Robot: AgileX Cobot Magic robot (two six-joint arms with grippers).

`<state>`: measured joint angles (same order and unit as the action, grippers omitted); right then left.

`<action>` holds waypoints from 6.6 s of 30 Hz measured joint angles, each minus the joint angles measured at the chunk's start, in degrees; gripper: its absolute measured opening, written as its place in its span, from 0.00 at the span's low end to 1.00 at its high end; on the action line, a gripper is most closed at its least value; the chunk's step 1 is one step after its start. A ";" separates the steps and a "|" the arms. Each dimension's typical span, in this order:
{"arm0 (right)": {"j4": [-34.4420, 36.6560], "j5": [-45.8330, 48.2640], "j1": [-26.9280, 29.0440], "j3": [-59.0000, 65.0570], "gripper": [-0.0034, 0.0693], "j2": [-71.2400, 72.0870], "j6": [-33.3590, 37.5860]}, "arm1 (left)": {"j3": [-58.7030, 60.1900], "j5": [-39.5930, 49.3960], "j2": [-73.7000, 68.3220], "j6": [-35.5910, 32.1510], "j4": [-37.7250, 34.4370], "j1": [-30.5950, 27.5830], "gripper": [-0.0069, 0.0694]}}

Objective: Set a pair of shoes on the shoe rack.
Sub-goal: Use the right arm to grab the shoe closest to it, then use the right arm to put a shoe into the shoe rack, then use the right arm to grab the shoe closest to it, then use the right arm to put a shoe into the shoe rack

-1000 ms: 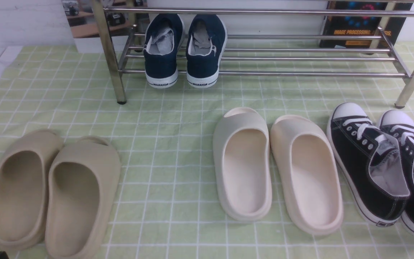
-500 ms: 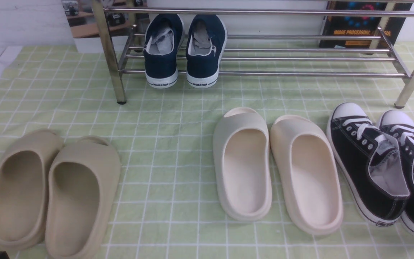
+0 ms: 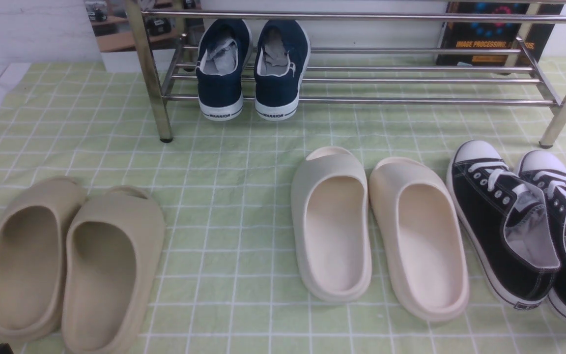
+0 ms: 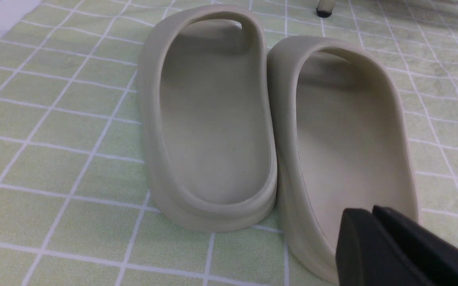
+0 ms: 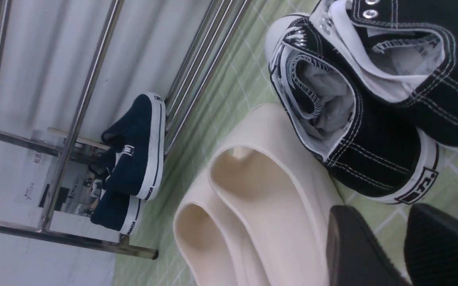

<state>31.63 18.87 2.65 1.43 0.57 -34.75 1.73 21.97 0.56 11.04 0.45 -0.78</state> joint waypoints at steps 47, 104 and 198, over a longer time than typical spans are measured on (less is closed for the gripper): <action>-36.44 42.82 -20.91 -64.15 0.38 -83.28 33.58 | 0.00 0.02 0.00 -0.05 0.00 0.00 0.18; -42.66 50.73 -22.29 -126.10 0.07 -125.58 38.49 | 0.00 0.02 0.00 -0.17 0.00 0.00 0.22; -34.94 42.22 -10.68 -76.32 0.08 -87.72 37.85 | 0.00 0.02 0.00 -0.17 0.00 0.00 0.33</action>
<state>-3.31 61.08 -8.03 -74.89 -87.15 3.11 1.73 21.99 0.56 10.87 0.45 -0.78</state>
